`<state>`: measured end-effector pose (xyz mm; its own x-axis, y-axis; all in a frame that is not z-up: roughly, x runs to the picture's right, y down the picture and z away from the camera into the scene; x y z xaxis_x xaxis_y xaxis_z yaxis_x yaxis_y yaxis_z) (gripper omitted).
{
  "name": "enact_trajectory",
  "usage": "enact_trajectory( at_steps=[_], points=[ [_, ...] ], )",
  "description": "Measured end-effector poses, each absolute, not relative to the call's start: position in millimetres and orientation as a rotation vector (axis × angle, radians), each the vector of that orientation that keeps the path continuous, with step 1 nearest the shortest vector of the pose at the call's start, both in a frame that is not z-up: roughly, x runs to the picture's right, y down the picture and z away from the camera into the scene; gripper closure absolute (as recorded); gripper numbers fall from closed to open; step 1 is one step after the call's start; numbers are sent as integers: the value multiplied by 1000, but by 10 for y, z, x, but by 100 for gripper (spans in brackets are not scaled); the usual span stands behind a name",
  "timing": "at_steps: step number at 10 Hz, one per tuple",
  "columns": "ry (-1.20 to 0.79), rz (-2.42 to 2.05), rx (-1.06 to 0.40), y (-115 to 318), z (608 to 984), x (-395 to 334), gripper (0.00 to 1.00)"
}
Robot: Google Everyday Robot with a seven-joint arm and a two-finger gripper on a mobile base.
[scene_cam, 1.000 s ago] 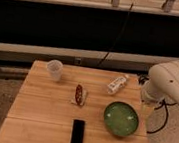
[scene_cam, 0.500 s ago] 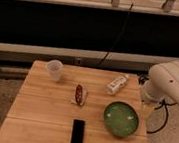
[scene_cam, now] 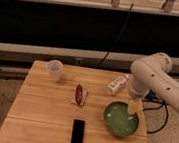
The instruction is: Move the arm in a circular motion
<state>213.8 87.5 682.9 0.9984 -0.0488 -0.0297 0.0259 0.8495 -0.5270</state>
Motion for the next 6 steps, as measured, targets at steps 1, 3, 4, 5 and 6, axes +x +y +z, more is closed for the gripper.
enact_trajectory(
  at_steps=[1, 3, 4, 5, 6],
  points=[
    [41, -63, -551, 847, 6802, 2008, 20],
    [42, -84, -545, 833, 6766, 1914, 20],
    [41, -110, -542, 841, 6716, 1832, 20],
    [38, -135, -535, 835, 6677, 1730, 20],
    [38, -144, -533, 832, 6668, 1713, 20]
  ],
)
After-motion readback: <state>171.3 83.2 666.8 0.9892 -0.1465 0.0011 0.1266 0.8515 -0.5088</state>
